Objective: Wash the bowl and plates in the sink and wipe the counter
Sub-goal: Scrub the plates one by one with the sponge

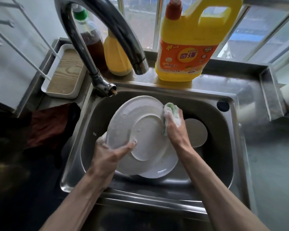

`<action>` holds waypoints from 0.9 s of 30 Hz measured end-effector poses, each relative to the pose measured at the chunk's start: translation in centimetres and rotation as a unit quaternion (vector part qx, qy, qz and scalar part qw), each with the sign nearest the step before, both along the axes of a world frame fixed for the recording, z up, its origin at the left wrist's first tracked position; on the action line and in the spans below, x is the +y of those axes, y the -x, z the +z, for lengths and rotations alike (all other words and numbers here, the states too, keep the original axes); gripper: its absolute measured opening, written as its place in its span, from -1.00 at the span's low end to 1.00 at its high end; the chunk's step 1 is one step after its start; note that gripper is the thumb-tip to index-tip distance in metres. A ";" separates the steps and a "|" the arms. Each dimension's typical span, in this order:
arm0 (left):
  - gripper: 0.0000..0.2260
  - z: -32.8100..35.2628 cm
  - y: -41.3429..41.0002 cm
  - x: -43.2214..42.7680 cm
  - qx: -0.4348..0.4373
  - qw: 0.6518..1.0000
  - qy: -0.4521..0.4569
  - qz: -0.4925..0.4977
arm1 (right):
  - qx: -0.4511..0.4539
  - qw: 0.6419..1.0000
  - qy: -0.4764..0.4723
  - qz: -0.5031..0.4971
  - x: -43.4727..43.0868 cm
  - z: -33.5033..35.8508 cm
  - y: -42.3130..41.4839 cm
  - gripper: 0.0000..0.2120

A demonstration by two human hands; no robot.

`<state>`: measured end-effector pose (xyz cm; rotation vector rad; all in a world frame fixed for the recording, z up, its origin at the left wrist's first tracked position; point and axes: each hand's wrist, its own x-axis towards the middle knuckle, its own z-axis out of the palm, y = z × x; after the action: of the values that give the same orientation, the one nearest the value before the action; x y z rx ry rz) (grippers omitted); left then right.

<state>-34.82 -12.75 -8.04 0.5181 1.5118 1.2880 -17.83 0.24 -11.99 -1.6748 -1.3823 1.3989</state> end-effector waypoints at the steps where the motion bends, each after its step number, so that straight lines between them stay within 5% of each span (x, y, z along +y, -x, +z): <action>1: -0.59 0.0 0.0 -0.2 -0.002 1.000 0.010 -0.017 | 0.005 1.000 -0.013 0.002 -0.1 0.2 -0.2 -0.69; 5: -0.48 -0.4 1.1 0.7 0.035 0.994 0.041 -0.097 | -0.033 0.983 -0.138 0.115 0.5 2.3 -0.2 -0.79; 12: -0.47 -0.8 0.3 2.8 0.023 0.993 0.029 -0.113 | -0.224 0.869 -0.329 0.294 -1.1 4.2 4.3 -0.58; 15: -0.53 -0.5 -0.1 1.7 0.016 0.997 0.017 -0.071 | -0.213 0.902 -0.309 0.211 -1.0 3.7 3.9 -0.62; 19: -0.57 0.1 0.8 0.8 0.007 1.000 0.007 -0.012 | -0.096 0.987 -0.116 0.051 -0.6 1.5 0.7 -0.71; 23: -0.56 0.0 1.1 0.5 -0.013 1.000 -0.005 0.026 | -0.022 0.999 -0.026 -0.042 -2.4 0.4 0.5 -0.74; 27: -0.64 0.1 1.3 -0.1 -0.036 0.998 0.021 -0.056 | -0.046 0.995 -0.093 0.010 -1.6 0.5 0.4 -0.72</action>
<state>-36.08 -12.81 -7.96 0.5168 1.4271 1.1741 -18.20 -1.40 -11.51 -1.6243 -1.5344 1.1779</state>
